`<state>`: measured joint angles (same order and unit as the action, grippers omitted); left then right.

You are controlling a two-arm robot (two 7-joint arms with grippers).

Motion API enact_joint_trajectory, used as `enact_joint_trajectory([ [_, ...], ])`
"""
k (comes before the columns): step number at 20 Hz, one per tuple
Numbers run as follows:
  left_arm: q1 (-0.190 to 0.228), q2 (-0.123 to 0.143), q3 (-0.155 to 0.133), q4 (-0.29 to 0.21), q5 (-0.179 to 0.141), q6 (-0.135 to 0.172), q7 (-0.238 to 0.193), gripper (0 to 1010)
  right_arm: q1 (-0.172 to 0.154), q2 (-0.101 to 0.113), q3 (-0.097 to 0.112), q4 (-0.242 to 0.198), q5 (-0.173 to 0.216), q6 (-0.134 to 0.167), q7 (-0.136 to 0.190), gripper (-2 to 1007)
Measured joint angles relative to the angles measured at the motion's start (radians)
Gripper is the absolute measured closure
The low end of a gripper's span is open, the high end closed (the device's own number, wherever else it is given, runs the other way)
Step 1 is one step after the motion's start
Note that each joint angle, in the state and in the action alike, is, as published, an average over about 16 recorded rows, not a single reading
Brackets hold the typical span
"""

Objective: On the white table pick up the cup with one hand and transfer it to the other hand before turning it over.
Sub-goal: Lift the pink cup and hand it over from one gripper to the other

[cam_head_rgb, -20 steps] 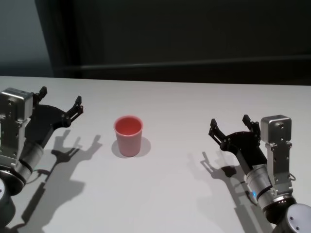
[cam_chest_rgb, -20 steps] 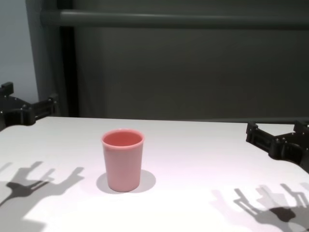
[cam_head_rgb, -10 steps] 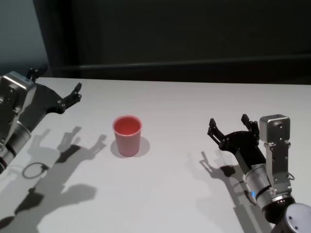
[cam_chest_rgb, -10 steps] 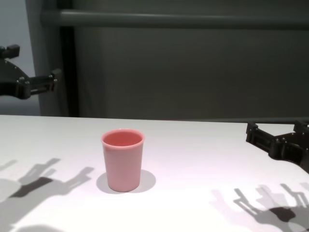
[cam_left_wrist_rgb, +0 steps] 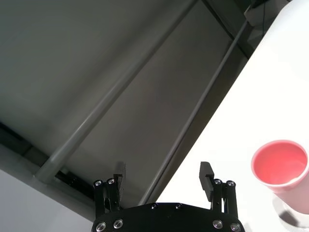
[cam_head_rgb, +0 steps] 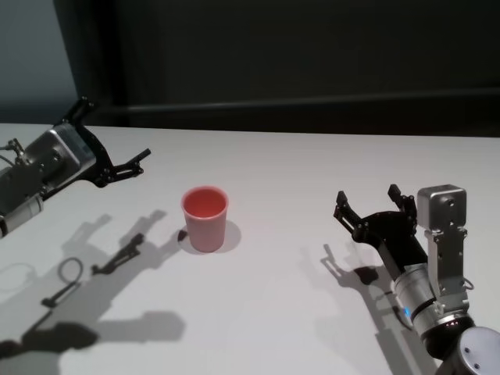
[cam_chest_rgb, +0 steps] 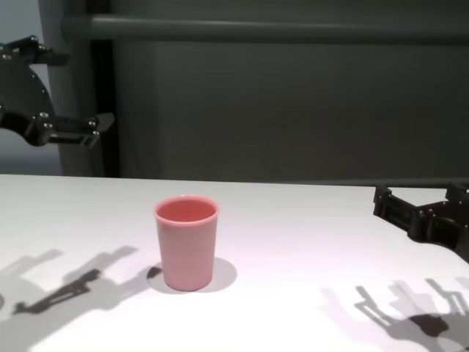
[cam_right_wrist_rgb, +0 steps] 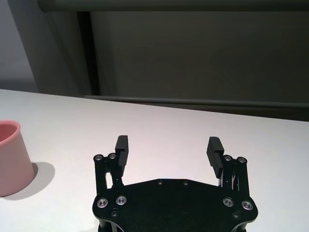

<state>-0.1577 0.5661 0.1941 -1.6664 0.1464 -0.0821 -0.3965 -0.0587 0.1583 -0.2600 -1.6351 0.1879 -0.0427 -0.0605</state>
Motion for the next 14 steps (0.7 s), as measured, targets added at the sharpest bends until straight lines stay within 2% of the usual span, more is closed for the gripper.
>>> enact_joint_trajectory([
  [7, -0.070, 0.098, 0.069, -0.034, 0.048, -0.010, -0.117, 10, 0.000, 0.000, 0.000, 0.000, 0.000, 0.000, 0.000, 3],
  [14, -0.148, 0.160, 0.153, -0.038, 0.091, -0.032, -0.217, 9, 0.000, 0.000, 0.000, 0.000, 0.000, 0.000, 0.000, 3],
])
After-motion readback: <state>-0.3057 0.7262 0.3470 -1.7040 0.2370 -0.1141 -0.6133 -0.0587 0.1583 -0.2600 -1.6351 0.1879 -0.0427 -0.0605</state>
